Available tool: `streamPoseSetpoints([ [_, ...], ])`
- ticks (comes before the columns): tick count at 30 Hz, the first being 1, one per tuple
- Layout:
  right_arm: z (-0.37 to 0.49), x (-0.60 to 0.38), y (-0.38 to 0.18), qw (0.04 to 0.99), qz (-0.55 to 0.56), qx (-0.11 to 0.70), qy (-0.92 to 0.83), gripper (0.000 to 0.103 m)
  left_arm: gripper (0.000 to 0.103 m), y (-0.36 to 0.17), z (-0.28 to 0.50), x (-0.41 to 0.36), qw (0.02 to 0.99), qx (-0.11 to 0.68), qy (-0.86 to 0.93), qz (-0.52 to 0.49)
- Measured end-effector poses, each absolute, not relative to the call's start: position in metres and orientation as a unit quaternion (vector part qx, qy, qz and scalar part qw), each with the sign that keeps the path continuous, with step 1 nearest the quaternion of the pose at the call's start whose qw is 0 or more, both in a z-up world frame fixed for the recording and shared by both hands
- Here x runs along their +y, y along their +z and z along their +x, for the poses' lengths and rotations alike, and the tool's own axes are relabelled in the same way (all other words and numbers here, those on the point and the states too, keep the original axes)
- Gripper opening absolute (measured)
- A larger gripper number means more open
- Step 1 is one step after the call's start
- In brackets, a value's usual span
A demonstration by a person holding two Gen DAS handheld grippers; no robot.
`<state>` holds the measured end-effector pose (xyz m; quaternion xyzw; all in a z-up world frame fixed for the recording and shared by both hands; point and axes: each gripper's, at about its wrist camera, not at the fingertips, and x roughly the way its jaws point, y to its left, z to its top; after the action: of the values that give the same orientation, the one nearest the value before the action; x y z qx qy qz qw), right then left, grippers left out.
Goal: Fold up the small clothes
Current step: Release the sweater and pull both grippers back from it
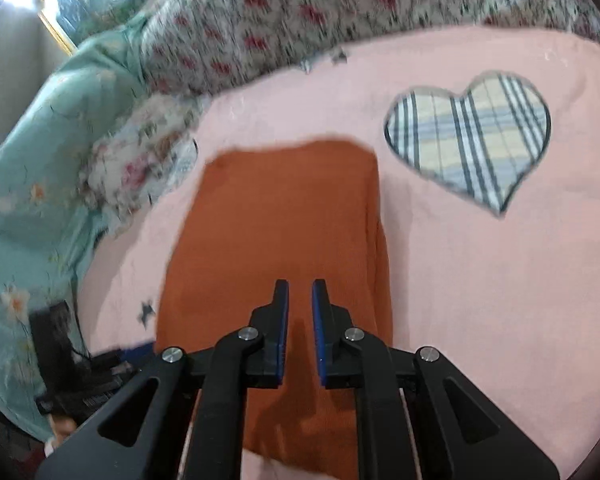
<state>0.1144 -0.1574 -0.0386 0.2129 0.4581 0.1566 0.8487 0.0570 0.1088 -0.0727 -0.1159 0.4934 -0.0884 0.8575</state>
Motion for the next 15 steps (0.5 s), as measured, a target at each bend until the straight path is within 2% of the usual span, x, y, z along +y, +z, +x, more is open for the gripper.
streamPoseSetpoints([
  [2, 0.117, -0.158, -0.061, 0.84, 0.202, 0.488, 0.127, 0.01, 0.055, -0.074, 0.057, 0.109, 0.857, 0.494, -0.09, -0.114],
  [5, 0.116, -0.168, -0.078, 0.832, 0.232, 0.488, 0.128, 0.008, 0.055, -0.075, 0.057, 0.11, 0.856, 0.497, -0.09, -0.112],
  [9, 0.118, -0.162, -0.073, 0.84, 0.201, 0.487, 0.125, 0.008, 0.056, -0.075, 0.058, 0.106, 0.857, 0.498, -0.081, -0.104],
  [15, 0.11, -0.166, -0.064, 0.839, 0.213, 0.485, 0.126, 0.01, 0.056, -0.073, 0.051, 0.101, 0.857, 0.504, -0.073, -0.08],
])
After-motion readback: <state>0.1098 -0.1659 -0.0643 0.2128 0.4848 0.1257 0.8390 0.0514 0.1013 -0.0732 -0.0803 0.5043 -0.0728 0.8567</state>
